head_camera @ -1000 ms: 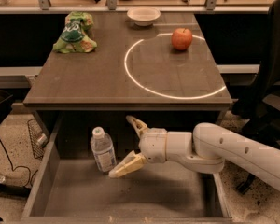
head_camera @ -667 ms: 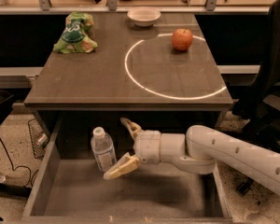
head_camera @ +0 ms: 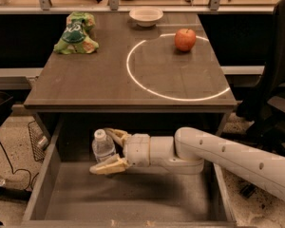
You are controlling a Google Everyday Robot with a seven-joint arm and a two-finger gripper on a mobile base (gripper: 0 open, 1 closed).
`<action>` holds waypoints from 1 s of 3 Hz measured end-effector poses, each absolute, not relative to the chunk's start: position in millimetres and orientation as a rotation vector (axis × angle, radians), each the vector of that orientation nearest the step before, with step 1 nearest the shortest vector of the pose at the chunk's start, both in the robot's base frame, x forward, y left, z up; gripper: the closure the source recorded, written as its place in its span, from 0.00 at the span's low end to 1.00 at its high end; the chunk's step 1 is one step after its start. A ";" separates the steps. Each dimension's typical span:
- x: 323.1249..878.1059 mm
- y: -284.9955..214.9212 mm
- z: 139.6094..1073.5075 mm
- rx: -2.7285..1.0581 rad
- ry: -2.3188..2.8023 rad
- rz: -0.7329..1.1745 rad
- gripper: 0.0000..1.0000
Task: Place blue plastic bottle into top drawer
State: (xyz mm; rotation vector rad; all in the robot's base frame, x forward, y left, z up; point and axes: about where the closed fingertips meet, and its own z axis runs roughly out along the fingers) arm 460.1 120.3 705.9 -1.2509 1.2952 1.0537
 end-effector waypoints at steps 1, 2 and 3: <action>459.4 121.5 706.5 -1.253 1.293 1.056 0.49; 458.6 123.1 707.0 -1.255 1.291 1.058 0.72; 457.5 125.4 707.7 -1.259 1.287 1.062 1.00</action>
Offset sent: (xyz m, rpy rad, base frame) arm -0.0007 0.0011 0.0006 0.0003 -0.0003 0.0025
